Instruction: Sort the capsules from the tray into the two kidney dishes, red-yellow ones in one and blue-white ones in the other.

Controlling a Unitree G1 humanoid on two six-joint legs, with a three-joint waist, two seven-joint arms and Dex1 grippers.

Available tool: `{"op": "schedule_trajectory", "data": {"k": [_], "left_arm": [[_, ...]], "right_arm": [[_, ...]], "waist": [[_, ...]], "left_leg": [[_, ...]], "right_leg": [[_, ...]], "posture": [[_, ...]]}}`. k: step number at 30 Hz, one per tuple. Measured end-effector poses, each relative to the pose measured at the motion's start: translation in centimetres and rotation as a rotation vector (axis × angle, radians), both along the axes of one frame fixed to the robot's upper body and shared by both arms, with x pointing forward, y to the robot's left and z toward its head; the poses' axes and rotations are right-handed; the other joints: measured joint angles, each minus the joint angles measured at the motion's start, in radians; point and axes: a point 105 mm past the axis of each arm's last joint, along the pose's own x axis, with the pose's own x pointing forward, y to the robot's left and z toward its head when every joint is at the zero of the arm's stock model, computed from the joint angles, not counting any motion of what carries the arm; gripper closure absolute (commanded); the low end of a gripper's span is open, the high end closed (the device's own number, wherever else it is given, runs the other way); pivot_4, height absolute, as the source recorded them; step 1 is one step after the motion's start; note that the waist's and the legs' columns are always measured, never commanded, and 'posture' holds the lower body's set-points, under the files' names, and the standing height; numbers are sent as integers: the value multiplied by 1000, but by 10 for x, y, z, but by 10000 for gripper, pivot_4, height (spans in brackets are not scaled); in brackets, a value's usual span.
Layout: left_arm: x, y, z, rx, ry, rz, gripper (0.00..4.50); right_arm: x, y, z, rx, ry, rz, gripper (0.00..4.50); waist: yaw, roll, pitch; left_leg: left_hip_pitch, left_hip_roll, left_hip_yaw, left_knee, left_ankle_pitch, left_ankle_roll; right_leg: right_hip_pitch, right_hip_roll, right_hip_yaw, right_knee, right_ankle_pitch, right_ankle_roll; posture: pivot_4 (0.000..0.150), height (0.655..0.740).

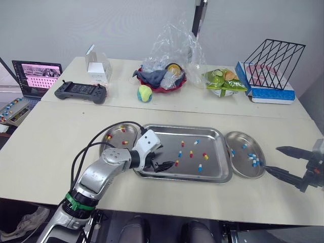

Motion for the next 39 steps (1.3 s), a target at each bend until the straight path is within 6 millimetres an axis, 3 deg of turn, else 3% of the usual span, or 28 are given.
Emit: {"op": "schedule_trajectory", "data": {"k": [15,24,28,37,39], "left_arm": [[-1,-27,-5,126,-63,29,0],[1,-25,-11,172,-42,72,0],[2,-26,-11,185,-56,82,10722],[4,-29,-10,203,-57,80,42033],[4,-28,-10,204,-58,81,44586]], "right_arm": [[-6,1,-7,-8,28,-50,175],[-6,4,-7,-13,33,-48,175],[-7,5,-9,-14,45,-53,0],[-7,4,-11,-7,66,-71,0],[-6,4,-10,-8,63,-70,0]], "waist": [[3,0,0],[3,0,0],[4,0,0],[3,0,0],[3,0,0]], "left_leg": [[0,-1,-1,0,0,0],[0,0,-1,0,0,0],[0,0,-1,0,0,0],[0,0,-1,0,0,0],[0,0,-1,0,0,0]], "right_leg": [[1,0,0,0,0,0],[1,0,0,0,0,0],[1,0,0,0,0,0],[1,0,0,0,0,0],[1,0,0,0,0,0]], "posture": [[1500,6934],[1500,6934],[1500,6934],[1500,6934],[1500,6934]]}}
